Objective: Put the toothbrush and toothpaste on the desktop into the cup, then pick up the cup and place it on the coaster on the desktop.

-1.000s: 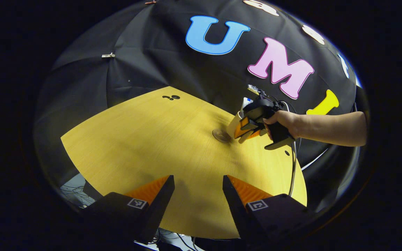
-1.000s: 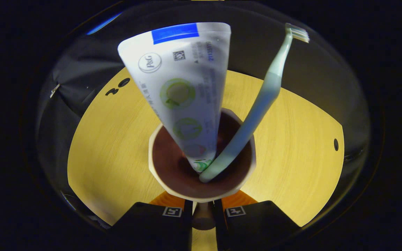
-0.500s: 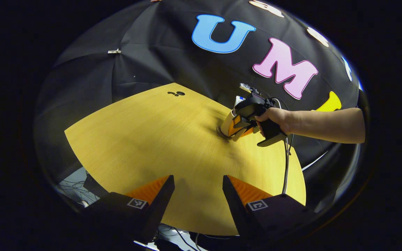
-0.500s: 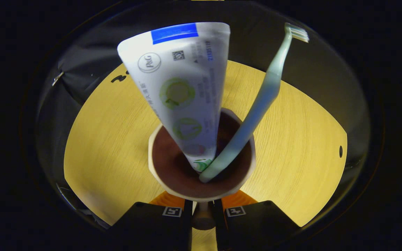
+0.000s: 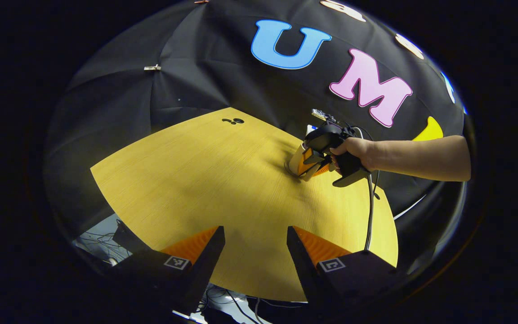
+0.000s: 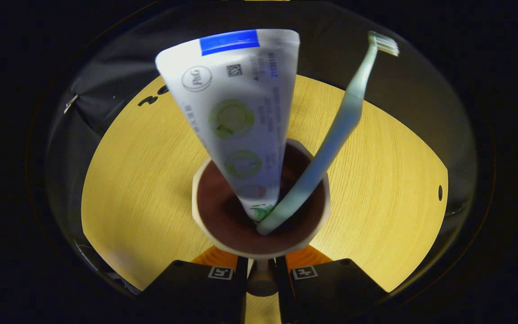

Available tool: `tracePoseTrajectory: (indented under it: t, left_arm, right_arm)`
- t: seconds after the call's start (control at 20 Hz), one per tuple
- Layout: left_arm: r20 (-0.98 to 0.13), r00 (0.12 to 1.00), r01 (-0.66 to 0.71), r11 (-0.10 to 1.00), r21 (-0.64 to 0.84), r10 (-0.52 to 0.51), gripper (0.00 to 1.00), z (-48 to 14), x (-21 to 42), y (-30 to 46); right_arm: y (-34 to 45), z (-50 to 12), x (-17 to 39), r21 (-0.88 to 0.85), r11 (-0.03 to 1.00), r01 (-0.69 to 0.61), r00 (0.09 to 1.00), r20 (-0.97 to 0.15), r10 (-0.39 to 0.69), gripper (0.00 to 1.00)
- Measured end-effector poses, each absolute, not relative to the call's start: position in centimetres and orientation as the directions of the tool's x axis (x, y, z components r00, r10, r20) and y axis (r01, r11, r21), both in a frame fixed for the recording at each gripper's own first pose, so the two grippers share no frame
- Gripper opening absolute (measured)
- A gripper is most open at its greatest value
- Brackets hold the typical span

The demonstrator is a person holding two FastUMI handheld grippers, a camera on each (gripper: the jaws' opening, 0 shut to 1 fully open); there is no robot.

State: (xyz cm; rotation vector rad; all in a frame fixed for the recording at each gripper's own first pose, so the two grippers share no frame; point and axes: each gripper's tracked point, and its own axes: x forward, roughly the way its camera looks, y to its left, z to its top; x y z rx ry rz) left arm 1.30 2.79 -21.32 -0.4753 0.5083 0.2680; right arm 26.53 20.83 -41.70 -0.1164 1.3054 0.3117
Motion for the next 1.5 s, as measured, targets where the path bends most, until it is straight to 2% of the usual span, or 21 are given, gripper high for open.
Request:
tracePoseTrajectory:
  t: [0.05,0.1,0.15,0.2,0.25,0.3,0.35,0.45,0.7,0.85,1.1,1.3,1.5]
  left_arm:
    - [-0.525,0.841,-0.361,0.857,-0.368,0.129,0.89,-21.4,1.2,2.7]
    - [-0.526,0.841,-0.362,0.857,-0.366,0.13,0.89,-21.4,1.0,2.6]
    - [-0.526,0.84,-0.362,0.859,-0.363,0.132,0.89,-21.4,0.9,2.4]
    - [-0.528,0.839,-0.36,0.86,-0.361,0.13,0.89,-21.4,0.8,2.2]
    - [-0.529,0.839,-0.358,0.863,-0.357,0.129,0.89,-21.5,0.6,2.0]
    - [-0.53,0.838,-0.355,0.866,-0.353,0.127,0.89,-21.3,0.5,1.9]
    - [-0.53,0.839,-0.349,0.871,-0.347,0.125,0.89,-21.3,0.5,1.7]
    - [-0.522,0.845,-0.329,0.884,-0.333,0.118,0.89,-20.7,0.7,1.2]
    - [-0.441,0.89,-0.249,0.934,-0.256,0.117,0.89,-17.3,2.1,-0.1]
    - [-0.35,0.931,-0.187,0.958,-0.215,0.103,0.89,-13.7,3.0,-1.4]
    - [-0.176,0.981,-0.112,0.978,-0.175,0.081,0.89,-7.0,3.4,-2.8]
    - [-0.035,0.997,-0.068,0.987,-0.145,0.064,0.89,-2.0,2.5,-3.3]
    - [0.027,0.997,-0.072,0.987,-0.147,0.076,0.89,1.1,1.4,-2.8]
  right_arm:
    - [20.7,-41.4,26.9,0.094,0.953,-0.289,0.235,-0.958,0.166,0.38]
    - [20.8,-41.2,26.6,0.104,0.953,-0.286,0.234,-0.956,0.175,0.36]
    - [20.7,-40.8,26.6,0.109,0.951,-0.288,0.244,-0.952,0.183,0.51]
    - [20.9,-40.4,27.0,0.108,0.95,-0.293,0.259,-0.947,0.187,0.54]
    - [20.9,-39.7,27.1,0.117,0.949,-0.293,0.275,-0.94,0.201,0.69]
    - [20.9,-38.7,27.0,0.132,0.949,-0.288,0.286,-0.934,0.217,0.65]
    - [20.8,-37.7,26.9,0.15,0.948,-0.28,0.294,-0.927,0.234,0.79]
    - [20.2,-35.6,26.8,0.165,0.949,-0.269,0.342,-0.905,0.254,0.98]
    - [16.0,-27.9,23.7,0.164,0.954,-0.251,0.541,-0.793,0.278,0.96]
    - [13.3,-22.7,20.9,0.183,0.954,-0.238,0.644,-0.706,0.296,0.98]
    - [8.7,-14.0,15.3,0.164,0.965,-0.203,0.803,-0.536,0.26,0.98]
    - [5.8,-8.3,10.4,0.169,0.974,-0.148,0.907,-0.37,0.202,0.97]
    - [2.3,-4.5,5.5,0.102,0.992,-0.072,0.963,-0.252,0.096,0.97]
